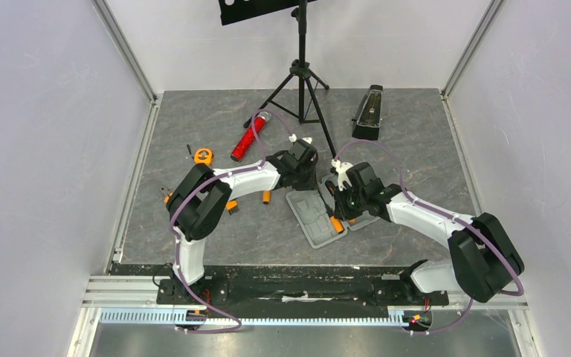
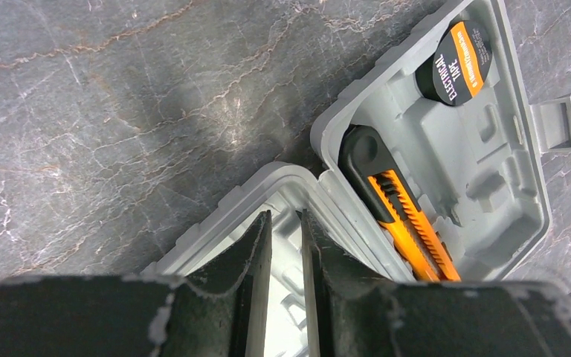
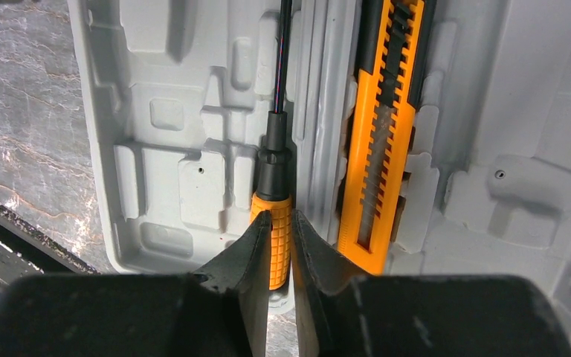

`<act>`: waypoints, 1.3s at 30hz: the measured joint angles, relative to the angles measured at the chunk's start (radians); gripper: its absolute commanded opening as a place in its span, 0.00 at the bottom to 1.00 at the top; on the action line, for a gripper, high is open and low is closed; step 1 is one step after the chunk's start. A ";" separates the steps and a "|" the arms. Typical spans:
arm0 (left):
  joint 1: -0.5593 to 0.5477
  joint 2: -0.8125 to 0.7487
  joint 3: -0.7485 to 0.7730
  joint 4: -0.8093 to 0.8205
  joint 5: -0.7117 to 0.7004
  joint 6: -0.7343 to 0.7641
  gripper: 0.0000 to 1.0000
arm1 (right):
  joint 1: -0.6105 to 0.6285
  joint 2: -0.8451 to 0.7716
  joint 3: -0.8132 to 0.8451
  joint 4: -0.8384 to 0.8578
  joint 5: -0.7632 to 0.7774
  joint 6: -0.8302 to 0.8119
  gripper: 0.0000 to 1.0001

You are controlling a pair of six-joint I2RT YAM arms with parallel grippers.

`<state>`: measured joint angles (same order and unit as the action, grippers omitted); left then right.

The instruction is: Pack the tool kit

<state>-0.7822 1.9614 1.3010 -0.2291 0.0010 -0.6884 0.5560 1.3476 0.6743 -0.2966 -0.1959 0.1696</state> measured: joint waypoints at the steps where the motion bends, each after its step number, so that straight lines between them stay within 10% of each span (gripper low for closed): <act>1: 0.000 -0.001 -0.003 0.002 0.000 -0.006 0.27 | 0.001 0.000 0.000 0.000 0.001 -0.002 0.18; 39: 0.000 -0.037 -0.080 0.095 0.036 -0.145 0.16 | 0.026 0.018 0.026 -0.027 -0.029 -0.025 0.18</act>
<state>-0.7822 1.9240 1.2209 -0.1337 0.0368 -0.8330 0.5819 1.3659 0.7006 -0.3241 -0.2253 0.1444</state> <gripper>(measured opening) 0.188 0.182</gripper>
